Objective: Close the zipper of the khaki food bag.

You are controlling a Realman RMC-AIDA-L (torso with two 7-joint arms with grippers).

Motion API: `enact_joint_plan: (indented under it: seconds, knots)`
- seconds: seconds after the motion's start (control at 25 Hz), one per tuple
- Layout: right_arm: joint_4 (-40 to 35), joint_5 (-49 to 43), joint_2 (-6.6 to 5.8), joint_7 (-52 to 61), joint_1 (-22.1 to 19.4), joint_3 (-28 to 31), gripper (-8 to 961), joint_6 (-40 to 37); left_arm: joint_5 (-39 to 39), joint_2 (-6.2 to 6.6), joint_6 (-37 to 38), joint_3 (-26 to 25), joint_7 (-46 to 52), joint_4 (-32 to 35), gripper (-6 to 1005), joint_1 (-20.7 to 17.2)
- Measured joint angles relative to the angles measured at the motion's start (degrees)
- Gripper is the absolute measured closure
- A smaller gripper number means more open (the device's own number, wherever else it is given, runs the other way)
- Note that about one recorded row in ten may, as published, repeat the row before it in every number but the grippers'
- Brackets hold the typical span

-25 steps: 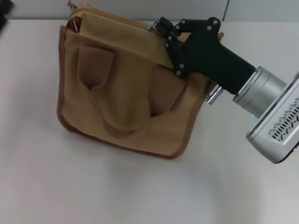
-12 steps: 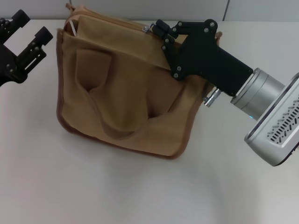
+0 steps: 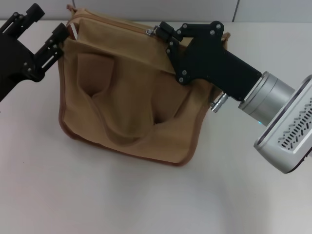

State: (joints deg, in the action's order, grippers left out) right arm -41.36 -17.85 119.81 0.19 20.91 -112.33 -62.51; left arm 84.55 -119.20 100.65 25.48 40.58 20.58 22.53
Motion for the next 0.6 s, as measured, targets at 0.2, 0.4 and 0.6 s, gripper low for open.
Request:
enact_joint_plan:
  seconds: [0.2, 0.4, 0.6]
  knots:
    - [-0.2, 0.0, -0.02, 0.3, 0.2, 0.0, 947, 0.0, 0.1, 0.01, -0.4, 0.8, -3.5, -0.7, 344, 0.1]
    - [-0.3, 0.0, -0.02, 0.3, 0.4, 0.0, 948, 0.0, -0.3, 0.02, -1.7, 0.9, -7.7, -2.7, 344, 1.1]
    - [-0.3, 0.0, -0.02, 0.3, 0.5, 0.0, 948, 0.0, -0.5, 0.02, -3.6, 0.7, -8.2, -2.7, 345, 1.7]
